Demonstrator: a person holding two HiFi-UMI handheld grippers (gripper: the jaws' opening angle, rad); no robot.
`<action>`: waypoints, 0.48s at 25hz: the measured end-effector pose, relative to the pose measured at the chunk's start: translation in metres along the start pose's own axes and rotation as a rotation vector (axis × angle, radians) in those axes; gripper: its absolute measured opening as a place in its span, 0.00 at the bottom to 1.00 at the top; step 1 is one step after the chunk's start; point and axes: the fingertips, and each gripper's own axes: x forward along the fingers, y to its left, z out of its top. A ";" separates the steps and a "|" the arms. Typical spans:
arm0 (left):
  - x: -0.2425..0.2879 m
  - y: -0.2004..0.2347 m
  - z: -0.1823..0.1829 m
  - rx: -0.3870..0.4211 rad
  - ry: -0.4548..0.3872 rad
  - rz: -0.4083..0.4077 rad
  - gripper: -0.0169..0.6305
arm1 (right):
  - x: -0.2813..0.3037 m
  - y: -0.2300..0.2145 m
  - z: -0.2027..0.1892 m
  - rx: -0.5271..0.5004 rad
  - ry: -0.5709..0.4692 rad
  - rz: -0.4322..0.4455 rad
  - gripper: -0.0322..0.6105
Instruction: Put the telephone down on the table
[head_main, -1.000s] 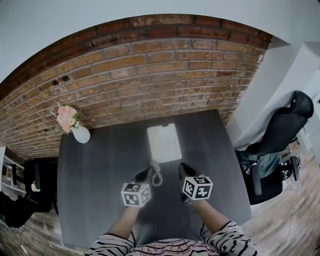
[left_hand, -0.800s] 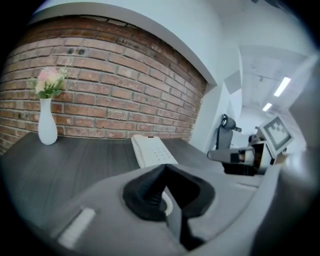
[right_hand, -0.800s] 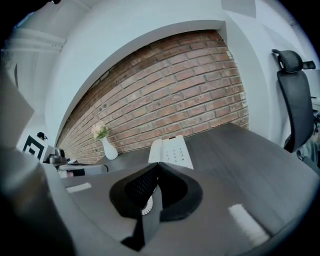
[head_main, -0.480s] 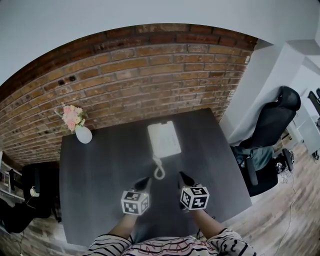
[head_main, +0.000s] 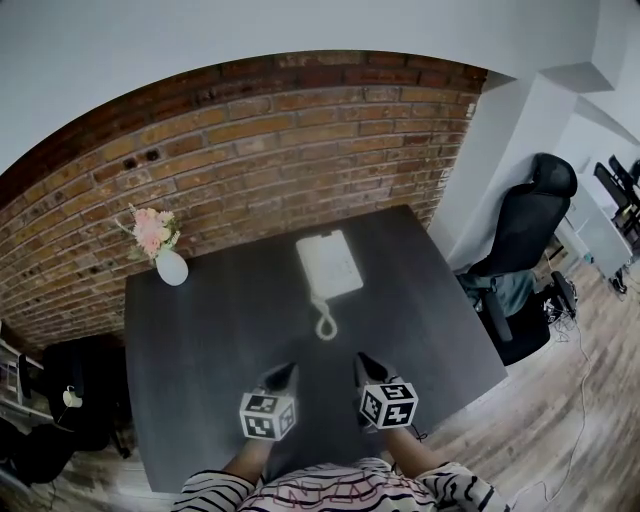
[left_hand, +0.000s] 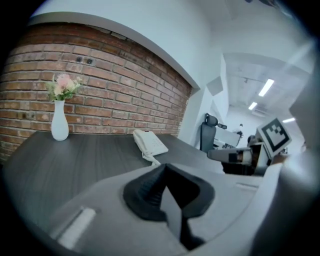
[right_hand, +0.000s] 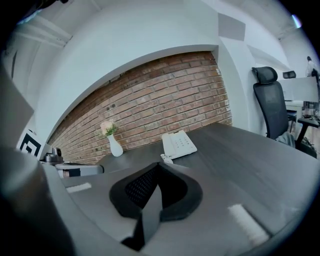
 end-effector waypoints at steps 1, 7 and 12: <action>-0.007 0.000 -0.002 0.005 -0.002 -0.004 0.03 | -0.005 0.006 -0.002 0.006 -0.010 -0.002 0.05; -0.046 -0.002 -0.011 0.030 -0.022 -0.023 0.03 | -0.032 0.041 -0.016 0.025 -0.053 -0.018 0.05; -0.065 -0.003 -0.018 0.038 -0.033 -0.037 0.03 | -0.046 0.062 -0.027 0.031 -0.075 -0.020 0.05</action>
